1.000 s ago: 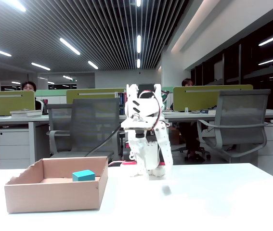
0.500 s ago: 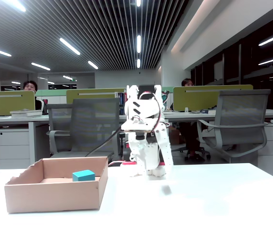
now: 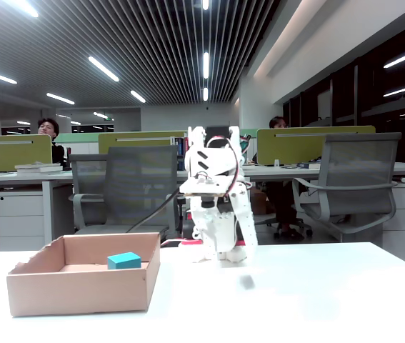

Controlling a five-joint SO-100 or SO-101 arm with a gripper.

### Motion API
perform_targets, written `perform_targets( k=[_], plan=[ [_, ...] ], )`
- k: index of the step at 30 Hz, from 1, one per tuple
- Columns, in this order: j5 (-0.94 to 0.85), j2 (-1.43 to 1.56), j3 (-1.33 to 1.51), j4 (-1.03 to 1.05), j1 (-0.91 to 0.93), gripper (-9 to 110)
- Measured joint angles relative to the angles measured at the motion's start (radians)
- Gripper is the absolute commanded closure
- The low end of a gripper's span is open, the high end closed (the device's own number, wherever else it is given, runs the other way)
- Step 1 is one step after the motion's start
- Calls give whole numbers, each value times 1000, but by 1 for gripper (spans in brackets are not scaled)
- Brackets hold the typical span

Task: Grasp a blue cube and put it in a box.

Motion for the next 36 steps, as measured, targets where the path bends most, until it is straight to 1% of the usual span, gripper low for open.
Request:
perform_targets(
  k=[36],
  plan=[
    [0,0,0,0,0,83]
  ],
)
